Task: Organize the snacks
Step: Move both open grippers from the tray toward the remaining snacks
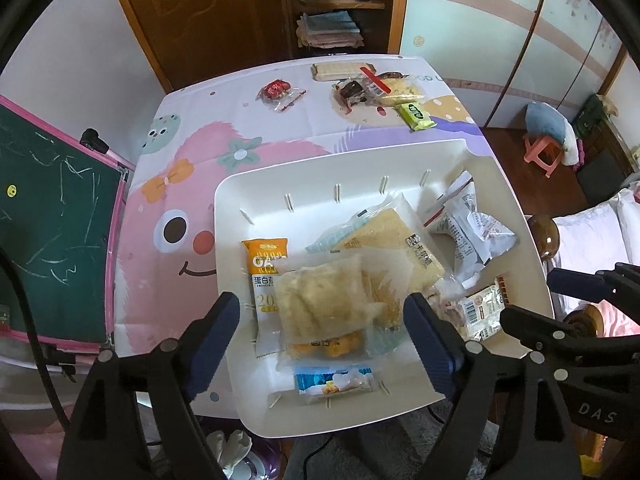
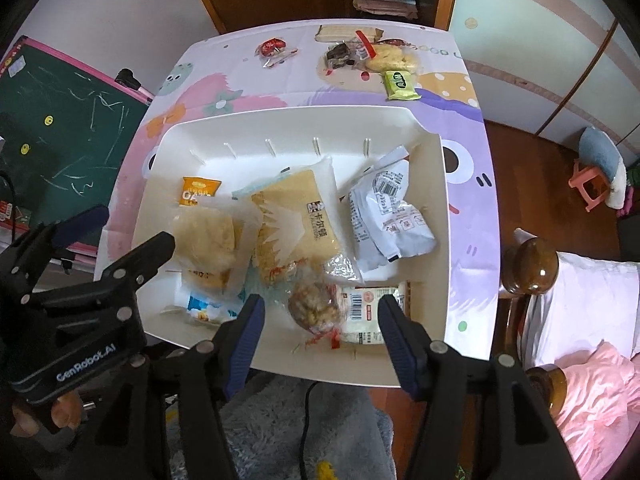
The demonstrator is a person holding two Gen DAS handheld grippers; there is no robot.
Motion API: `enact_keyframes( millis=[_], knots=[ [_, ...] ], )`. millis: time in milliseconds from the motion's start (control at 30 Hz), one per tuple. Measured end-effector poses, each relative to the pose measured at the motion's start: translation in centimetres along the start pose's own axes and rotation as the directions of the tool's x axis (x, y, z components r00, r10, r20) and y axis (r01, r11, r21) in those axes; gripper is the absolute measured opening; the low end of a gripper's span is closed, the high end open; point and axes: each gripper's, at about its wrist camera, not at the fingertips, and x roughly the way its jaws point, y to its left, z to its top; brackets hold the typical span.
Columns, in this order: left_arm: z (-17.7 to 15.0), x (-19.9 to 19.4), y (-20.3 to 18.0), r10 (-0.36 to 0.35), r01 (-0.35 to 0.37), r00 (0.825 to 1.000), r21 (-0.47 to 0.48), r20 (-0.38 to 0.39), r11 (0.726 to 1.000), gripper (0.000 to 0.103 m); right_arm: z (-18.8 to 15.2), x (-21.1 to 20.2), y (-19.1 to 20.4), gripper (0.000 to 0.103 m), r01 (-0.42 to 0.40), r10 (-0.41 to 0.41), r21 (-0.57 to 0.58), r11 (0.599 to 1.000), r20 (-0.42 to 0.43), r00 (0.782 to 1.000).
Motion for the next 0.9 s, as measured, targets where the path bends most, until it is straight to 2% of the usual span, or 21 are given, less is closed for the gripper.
enact_keyframes(
  millis=[533, 900],
  knots=[
    [-0.1, -0.2, 0.4, -0.005, 0.005, 1.000, -0.012, -0.009, 1.000, 0.083, -0.2, -1.3, 0.8, 0.061, 0.042, -0.041, -0.025, 0.999, 0.065, 0.997],
    [2.0, -0.4, 0.3, -0.023, 0.022, 1.000, 0.008, 0.015, 1.000, 0.083, 1.1, -1.7, -0.1, 0.061, 0.012, -0.014, 0.024, 1.000, 0.093, 0.996]
  ],
)
